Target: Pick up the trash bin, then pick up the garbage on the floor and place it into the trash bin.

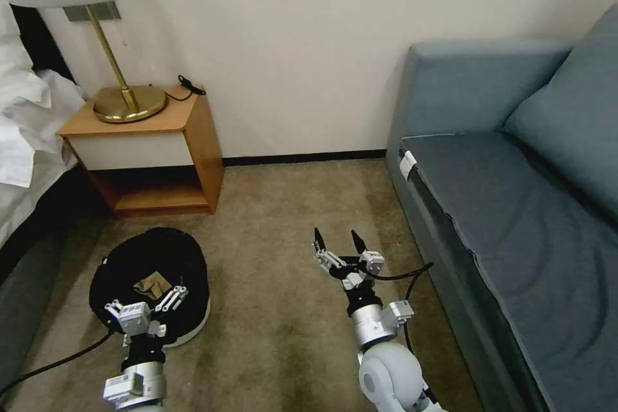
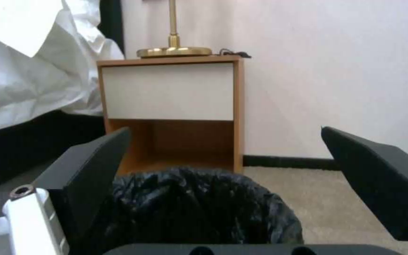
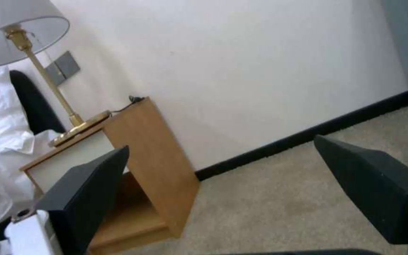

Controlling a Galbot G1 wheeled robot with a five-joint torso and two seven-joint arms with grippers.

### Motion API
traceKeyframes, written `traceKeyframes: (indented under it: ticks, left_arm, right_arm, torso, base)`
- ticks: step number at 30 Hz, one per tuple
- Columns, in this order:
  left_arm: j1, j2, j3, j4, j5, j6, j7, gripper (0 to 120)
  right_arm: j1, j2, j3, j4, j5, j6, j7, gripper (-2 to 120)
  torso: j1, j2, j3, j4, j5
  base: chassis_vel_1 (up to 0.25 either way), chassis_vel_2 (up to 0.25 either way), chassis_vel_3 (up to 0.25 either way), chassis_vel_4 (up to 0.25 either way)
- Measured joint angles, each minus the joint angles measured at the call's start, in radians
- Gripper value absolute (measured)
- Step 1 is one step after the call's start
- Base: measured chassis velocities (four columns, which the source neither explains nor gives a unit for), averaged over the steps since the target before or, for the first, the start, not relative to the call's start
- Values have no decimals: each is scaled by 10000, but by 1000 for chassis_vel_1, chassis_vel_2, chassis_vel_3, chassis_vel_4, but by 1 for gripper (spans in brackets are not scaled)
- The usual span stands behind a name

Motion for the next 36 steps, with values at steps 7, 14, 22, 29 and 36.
traceKeyframes:
  ticks: [7,14,22,29,36]
  left_arm:
    - [0,0,-7,-11,-30,13,0,100]
    - [0,-4,-12,-17,-43,19,-11,100]
    - [0,-6,-17,-26,-53,25,-24,100]
    - [0,-6,-22,-30,-60,28,-31,100]
    - [-1,-6,-23,-30,-62,29,-37,100]
  right_arm:
    - [4,-1,-8,0,-3,-6,7,100]
    - [8,-1,-21,-3,-2,-11,13,100]
    - [11,-2,-30,-6,0,-17,16,100]
    - [14,-1,-34,-10,4,-22,17,100]
    - [15,-1,-37,-12,5,-23,17,100]
  torso:
    - [0,0,0,-1,2]
    - [1,0,0,0,2]
    - [0,0,0,-1,2]
    - [0,0,0,0,3]
    - [0,0,0,0,3]
  base:
    - [0,0,0,0]
    - [0,0,0,0]
    - [0,0,0,0]
    - [0,0,0,0]
    - [0,0,0,0]
